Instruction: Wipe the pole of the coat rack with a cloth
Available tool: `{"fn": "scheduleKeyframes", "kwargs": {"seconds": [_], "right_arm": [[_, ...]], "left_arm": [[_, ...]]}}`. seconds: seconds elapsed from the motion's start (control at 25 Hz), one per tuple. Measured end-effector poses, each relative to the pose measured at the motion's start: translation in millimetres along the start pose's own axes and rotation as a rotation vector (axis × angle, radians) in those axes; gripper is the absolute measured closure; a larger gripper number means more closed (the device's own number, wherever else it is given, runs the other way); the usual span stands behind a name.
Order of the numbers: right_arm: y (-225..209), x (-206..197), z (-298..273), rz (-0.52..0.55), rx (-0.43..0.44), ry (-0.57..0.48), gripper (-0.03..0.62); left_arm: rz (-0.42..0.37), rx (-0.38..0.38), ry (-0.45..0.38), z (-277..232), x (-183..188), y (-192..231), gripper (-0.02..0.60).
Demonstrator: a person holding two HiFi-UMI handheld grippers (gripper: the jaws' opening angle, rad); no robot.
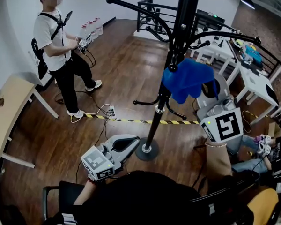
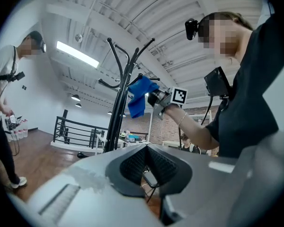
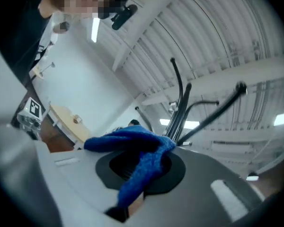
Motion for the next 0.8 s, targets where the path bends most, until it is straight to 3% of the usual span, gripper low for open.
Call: {"fn": "scheduleKeyframes", "kwargs": {"seconds": [0.16, 0.32, 0.48, 0.56, 0.8], "right_arm": [[-37, 63, -21, 0.264, -0.163, -0.057, 0.574], [-57, 90, -61, 0.482, -0.255, 0.092, 0.574], [-52, 77, -90, 0.587, -0.255, 0.206, 0.574], [-42, 58, -92, 0.531, -0.186, 0.243, 0.574], [-19, 19, -86, 0.144, 0.053, 0.204, 0.574]], "left_arm": [[-0.02, -0.022, 0.005, -3, 7, -6, 0.577], [-0.032, 0.015, -0.038, 10, 12, -1, 0.577], [-0.011, 0.084, -0.076, 30, 0, 6, 0.577], [0.006, 0.12, -0.084, 39, -3, 8, 0.577], [0.029, 0.159, -0.076, 56, -2, 15, 0.577]]}}
Point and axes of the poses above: the fingertips, and each gripper's own axes: z backward along the fingers, y to its left, x out of its top, the point moved 5 cm from there along z, backward along the fingers, and after that the axes turned 5 degrees about y, right-handed, at the moved point
